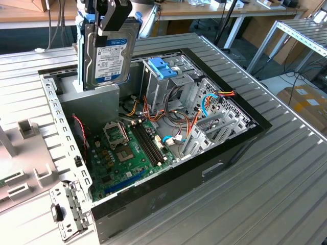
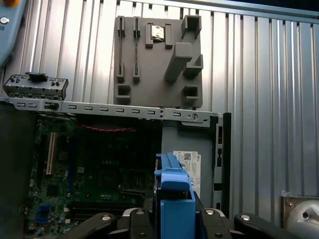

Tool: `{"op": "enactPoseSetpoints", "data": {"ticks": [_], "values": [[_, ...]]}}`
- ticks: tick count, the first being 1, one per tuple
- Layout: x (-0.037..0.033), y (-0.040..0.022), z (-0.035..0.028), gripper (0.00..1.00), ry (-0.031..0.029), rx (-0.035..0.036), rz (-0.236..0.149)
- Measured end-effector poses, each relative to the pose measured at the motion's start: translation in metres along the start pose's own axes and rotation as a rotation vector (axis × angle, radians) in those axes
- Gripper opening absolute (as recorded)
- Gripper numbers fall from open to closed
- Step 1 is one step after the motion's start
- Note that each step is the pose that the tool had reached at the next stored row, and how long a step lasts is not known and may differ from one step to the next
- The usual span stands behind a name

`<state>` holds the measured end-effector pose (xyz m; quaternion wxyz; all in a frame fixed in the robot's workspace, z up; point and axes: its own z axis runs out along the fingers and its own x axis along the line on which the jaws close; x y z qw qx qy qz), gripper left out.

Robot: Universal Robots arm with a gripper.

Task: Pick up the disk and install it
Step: 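Pick up the disk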

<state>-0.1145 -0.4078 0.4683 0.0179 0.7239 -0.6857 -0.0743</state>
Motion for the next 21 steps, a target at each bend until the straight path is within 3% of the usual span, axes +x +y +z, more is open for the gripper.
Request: {"op": "enactPoseSetpoints", "data": {"ticks": [21], "values": [[0.0053,-0.0019,-0.0001,0.37,0.0000,-0.0001,0.000]]}}
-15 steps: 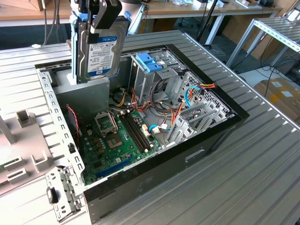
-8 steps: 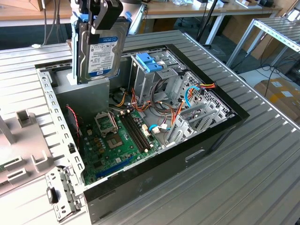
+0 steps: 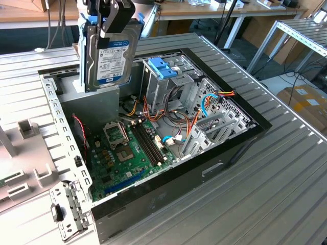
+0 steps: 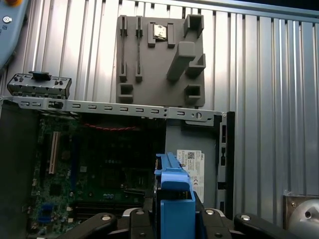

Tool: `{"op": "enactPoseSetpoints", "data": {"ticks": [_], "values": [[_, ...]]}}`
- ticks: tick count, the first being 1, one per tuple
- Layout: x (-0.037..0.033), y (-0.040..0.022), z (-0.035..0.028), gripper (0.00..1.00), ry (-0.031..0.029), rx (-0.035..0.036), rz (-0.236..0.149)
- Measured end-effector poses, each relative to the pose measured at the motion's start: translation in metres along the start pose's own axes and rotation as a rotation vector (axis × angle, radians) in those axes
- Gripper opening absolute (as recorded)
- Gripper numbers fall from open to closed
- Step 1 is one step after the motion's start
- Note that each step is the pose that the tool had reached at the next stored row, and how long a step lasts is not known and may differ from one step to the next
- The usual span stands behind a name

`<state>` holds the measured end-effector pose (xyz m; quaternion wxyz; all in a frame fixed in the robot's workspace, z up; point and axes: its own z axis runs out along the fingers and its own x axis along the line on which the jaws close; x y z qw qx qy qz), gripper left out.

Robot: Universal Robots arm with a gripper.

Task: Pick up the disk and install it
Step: 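Pick up the disk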

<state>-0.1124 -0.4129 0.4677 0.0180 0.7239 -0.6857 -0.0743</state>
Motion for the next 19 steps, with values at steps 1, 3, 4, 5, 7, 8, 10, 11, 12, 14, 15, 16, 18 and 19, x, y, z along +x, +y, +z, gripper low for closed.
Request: {"op": "enactPoseSetpoints", "data": {"ticks": [1,3,4,5,7,8,10,11,12,14,15,16,18,19], "values": [[0.0002,-0.0001,0.0000,0.37,-0.0001,0.0001,0.000],[0.0008,-0.0005,0.0000,0.37,0.0000,0.0001,0.000],[0.0010,-0.0007,0.0000,0.37,0.0000,0.0001,0.000],[0.0012,-0.0008,0.0000,0.37,0.0000,0.0001,0.000],[0.0016,-0.0009,0.0000,0.37,-0.0001,0.0001,0.000],[0.0017,-0.0010,0.0000,0.37,-0.0001,0.0000,0.000],[0.0022,-0.0011,0.0000,0.37,-0.0001,0.0000,0.000],[0.0023,-0.0011,0.0000,0.37,0.0000,0.0001,0.000],[0.0024,-0.0012,0.0000,0.37,-0.0001,0.0001,0.000],[0.0027,-0.0013,0.0000,0.37,0.0000,0.0001,0.000],[0.0029,-0.0013,0.0001,0.37,0.0000,0.0000,0.000],[0.0031,-0.0013,0.0001,0.37,0.0000,0.0001,0.000],[0.0034,-0.0016,0.0002,0.37,0.0001,0.0000,0.000],[0.0034,-0.0017,0.0002,0.37,0.0001,0.0000,0.000]]}}
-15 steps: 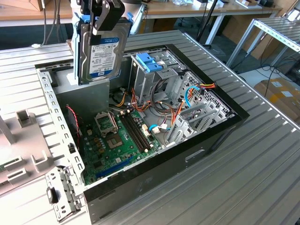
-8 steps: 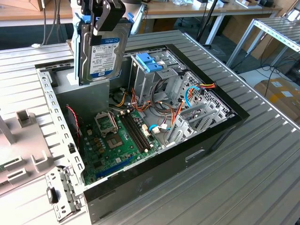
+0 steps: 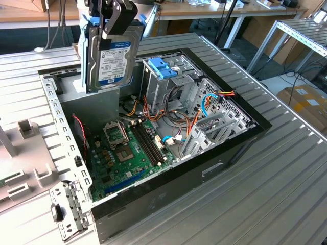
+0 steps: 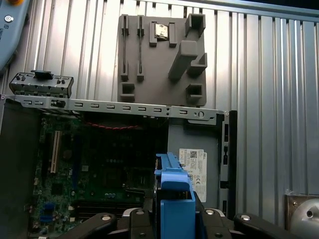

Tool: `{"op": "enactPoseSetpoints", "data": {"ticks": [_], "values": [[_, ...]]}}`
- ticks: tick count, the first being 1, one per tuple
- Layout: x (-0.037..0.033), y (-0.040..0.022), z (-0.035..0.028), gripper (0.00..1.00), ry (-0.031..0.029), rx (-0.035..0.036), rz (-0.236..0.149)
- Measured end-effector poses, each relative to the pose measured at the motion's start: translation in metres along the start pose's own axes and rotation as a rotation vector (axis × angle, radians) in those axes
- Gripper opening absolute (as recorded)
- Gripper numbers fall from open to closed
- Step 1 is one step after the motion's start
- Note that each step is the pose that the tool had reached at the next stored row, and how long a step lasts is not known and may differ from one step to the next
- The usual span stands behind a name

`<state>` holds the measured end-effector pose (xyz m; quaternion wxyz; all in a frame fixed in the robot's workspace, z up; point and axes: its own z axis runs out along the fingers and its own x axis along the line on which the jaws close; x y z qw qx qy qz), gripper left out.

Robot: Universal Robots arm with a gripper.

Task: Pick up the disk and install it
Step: 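Pick up the disk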

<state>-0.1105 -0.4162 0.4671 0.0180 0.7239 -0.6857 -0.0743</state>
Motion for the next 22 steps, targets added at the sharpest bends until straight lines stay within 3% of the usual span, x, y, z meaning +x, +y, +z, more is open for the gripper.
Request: {"op": "enactPoseSetpoints", "data": {"ticks": [15,17,18,22], "values": [[0.0018,-0.0031,0.0002,0.37,-0.0002,0.0001,0.000],[0.0164,-0.0036,-0.0006,0.37,-0.0001,0.0000,0.000],[0.0203,-0.0035,-0.0007,0.37,-0.0002,0.0001,0.000],[0.0226,-0.0034,-0.0007,0.37,-0.0002,0.0001,0.000]]}}
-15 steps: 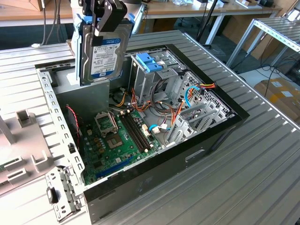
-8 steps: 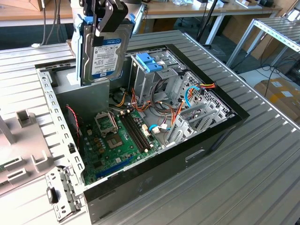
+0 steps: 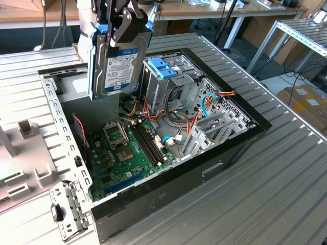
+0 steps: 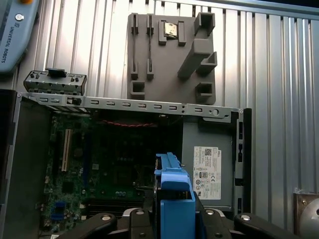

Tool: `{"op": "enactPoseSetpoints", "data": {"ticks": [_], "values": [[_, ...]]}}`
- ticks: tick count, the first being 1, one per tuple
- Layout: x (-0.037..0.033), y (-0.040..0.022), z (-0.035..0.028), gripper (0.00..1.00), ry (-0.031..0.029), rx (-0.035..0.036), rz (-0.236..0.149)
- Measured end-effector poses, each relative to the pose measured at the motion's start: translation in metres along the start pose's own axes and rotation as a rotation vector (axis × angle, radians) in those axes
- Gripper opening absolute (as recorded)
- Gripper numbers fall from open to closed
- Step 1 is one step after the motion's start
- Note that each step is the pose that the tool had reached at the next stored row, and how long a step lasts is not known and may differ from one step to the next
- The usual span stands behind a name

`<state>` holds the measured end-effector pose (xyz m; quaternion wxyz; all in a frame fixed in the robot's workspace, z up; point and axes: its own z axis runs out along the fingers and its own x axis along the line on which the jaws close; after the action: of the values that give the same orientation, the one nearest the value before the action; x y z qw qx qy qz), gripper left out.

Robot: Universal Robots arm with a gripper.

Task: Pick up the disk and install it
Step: 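Pick up the disk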

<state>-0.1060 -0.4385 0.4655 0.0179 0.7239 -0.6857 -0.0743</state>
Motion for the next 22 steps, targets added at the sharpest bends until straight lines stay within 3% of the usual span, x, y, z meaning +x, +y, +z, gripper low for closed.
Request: {"op": "enactPoseSetpoints", "data": {"ticks": [22], "values": [[0.0113,0.0005,0.0000,0.37,0.0001,-0.0001,0.000]]}}
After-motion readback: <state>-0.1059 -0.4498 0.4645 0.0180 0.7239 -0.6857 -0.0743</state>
